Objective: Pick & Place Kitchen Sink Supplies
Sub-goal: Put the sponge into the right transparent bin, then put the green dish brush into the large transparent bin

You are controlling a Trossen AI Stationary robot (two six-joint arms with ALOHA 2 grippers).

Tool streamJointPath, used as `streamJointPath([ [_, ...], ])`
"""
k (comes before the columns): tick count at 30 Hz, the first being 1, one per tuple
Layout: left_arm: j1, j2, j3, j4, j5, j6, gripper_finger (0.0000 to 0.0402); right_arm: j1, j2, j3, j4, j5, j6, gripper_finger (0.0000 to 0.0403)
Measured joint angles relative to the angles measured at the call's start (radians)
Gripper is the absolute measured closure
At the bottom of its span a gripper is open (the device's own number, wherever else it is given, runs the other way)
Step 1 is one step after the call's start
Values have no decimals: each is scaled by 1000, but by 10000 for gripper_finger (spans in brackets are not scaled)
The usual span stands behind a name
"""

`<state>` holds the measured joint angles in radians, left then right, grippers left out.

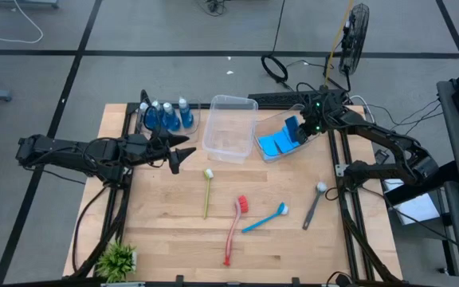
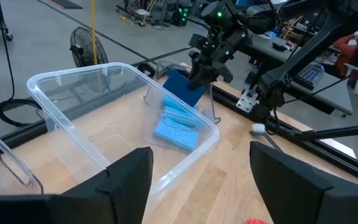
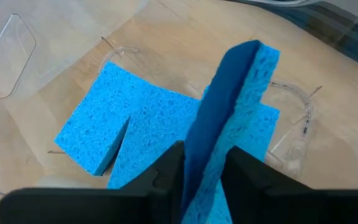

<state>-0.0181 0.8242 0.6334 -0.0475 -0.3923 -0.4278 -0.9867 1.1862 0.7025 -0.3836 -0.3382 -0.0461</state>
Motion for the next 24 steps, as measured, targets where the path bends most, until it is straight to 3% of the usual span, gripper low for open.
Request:
streamJointPath([
  [12, 0, 0, 0, 10, 2, 2, 133, 0, -41, 0, 0, 56, -43, 247],
  [24, 0, 0, 0, 16, 2, -14, 133, 25, -204, 0, -4, 74, -31, 234],
])
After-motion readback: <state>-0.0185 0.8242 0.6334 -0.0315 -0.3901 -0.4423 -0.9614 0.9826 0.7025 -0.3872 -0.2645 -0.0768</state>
